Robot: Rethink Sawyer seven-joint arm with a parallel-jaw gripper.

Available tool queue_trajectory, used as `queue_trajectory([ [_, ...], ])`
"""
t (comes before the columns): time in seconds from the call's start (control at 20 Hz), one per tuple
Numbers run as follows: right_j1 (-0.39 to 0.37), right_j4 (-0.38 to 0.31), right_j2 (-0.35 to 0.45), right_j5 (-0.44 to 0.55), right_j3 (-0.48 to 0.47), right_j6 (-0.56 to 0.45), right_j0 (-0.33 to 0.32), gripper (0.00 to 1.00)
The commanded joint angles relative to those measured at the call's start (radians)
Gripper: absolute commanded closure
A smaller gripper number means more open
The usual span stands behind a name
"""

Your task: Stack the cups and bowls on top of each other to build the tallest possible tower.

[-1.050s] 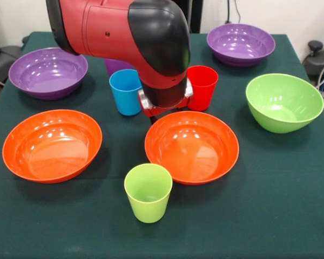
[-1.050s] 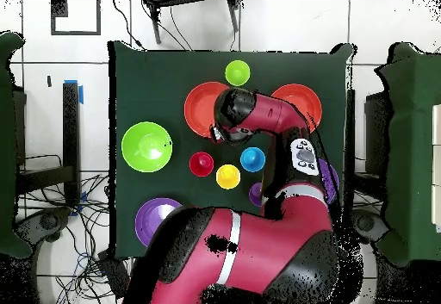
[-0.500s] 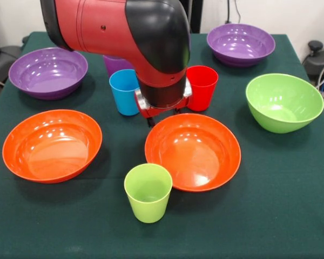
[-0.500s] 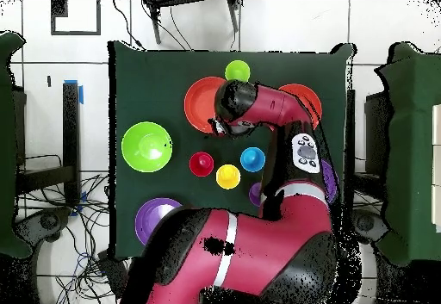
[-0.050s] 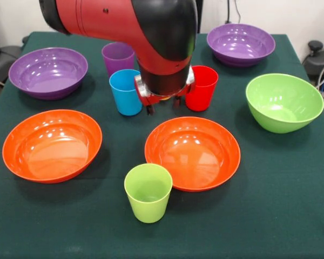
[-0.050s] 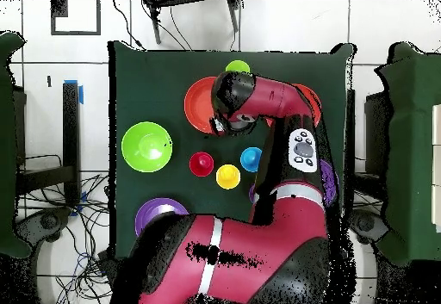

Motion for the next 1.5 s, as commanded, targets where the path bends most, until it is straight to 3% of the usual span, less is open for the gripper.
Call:
queue_trajectory([
  [0.05, -0.045, -0.100, -0.047, 0.125, 0.020, 0.098, 0.042, 0.00],
  [0.15, -0.025, -0.101, -0.059, 0.126, 0.002, 0.103, 0.046, 0.00],
  [0.35, 0.000, -0.038, -0.037, 0.018, -0.005, 0.163, 0.039, 0.00],
  [0.55, 0.005, 0.039, 0.011, -0.198, 0.016, 0.231, 0.010, 0.00],
  [0.75, 0.032, 0.073, 0.016, -0.345, -0.004, 0.293, -0.002, 0.00],
  [1.05, 0.050, 0.093, 0.016, -0.441, -0.009, 0.303, -0.006, 0.00],
  [1.5, 0.037, 0.074, 0.033, -0.527, 0.085, 0.308, -0.028, 0.00],
])
